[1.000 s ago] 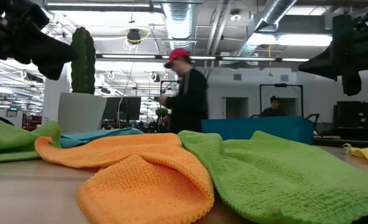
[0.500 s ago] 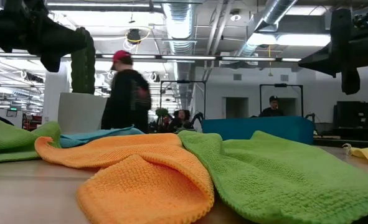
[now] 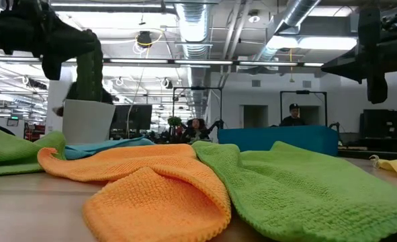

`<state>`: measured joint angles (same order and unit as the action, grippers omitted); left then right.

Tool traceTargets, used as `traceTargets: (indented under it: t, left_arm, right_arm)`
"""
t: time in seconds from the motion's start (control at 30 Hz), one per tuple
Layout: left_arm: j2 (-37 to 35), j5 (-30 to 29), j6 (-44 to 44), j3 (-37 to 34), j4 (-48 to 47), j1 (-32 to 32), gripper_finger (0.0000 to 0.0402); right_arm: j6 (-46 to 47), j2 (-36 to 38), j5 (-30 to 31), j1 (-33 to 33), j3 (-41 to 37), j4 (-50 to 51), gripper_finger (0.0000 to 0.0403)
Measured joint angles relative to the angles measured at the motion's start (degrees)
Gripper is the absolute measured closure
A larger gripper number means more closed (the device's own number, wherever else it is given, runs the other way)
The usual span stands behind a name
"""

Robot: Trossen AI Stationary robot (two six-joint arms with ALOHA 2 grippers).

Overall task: Fold microfiber towels
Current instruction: Fold the orange microfiber towel

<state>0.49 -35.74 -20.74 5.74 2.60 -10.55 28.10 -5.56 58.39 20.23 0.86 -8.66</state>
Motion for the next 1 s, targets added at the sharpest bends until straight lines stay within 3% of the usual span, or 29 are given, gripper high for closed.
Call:
traceTargets:
  t: [0.17, 0.5, 0.63, 0.87, 1.0]
  left_arm:
    - [-0.02, -2.4, 1.12, 0.02, 2.43, 0.0, 0.0301]
    - [-0.02, 4.16, 3.62, 0.04, 14.43, -0.02, 0.0228]
    - [-0.02, 7.05, 5.08, 0.17, 19.39, 0.0, 0.0211]
    - [2.09, 8.35, 4.64, 4.74, 13.2, -0.02, 0.0209]
    - [7.3, 8.21, 5.36, 8.7, 10.75, -0.02, 0.0209]
  right_arm:
    - [-1.1, 0.0, 0.03, -0.17, -0.01, 0.01, 0.037]
    - [-4.59, 0.0, 0.07, -4.65, 0.0, -7.03, 0.037]
    - [-10.48, 0.02, 0.03, -6.48, 0.0, -7.12, 0.037]
    - [-16.67, -0.29, -7.49, -8.96, 3.77, -9.92, 0.0366]
    - [-20.9, -3.02, -7.5, -9.13, 8.44, -7.53, 0.0349]
